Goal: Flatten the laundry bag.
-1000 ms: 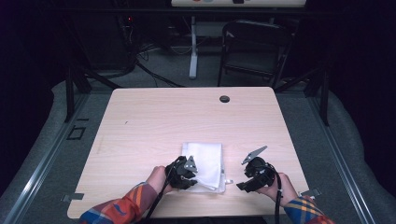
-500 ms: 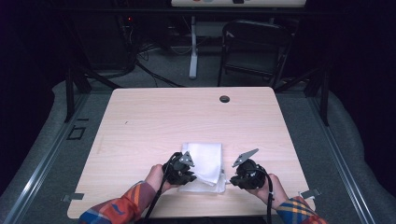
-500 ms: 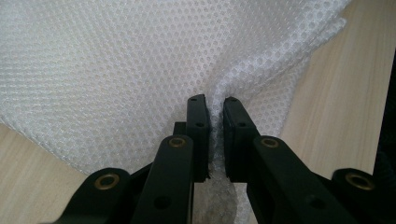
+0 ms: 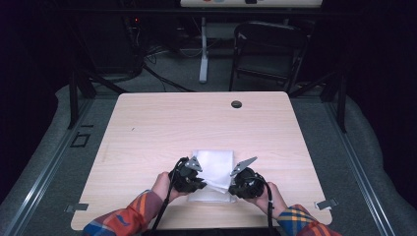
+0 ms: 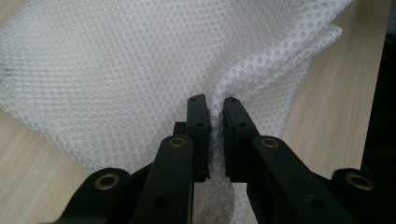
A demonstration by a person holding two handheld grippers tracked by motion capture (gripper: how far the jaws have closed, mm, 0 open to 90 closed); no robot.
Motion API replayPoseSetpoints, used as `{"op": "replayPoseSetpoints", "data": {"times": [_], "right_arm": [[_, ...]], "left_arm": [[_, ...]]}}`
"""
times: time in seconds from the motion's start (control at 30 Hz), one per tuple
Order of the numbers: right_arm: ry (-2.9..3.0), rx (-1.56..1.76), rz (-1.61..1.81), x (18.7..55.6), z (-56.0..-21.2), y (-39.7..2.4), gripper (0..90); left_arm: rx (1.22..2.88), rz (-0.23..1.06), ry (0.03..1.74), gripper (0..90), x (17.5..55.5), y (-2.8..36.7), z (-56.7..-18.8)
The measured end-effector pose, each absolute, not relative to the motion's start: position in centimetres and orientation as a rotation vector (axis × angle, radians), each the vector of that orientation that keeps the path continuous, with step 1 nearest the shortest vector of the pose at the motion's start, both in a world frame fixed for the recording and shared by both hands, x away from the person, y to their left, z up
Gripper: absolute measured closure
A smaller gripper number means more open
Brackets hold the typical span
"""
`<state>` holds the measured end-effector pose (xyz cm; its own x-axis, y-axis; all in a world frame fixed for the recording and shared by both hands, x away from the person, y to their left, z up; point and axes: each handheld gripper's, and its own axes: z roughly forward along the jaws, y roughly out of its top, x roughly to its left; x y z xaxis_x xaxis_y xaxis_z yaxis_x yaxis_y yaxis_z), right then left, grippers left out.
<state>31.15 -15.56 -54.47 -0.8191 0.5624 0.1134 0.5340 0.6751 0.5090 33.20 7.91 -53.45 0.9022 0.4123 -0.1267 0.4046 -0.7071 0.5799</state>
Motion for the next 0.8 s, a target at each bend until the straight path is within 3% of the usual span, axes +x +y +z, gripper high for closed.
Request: {"op": "replayPoseSetpoints", "data": {"times": [0.17,0.8], "right_arm": [[2.845,0.927,0.783,31.4,-55.9,-15.3,86.9],[2.836,0.839,0.813,31.2,-56.1,-15.5,88.2]], "left_arm": [[2.424,0.028,0.588,83.1,33.2,8.1,-53.0],[2.369,0.064,0.645,83.4,34.1,8.9,-51.5]]}}
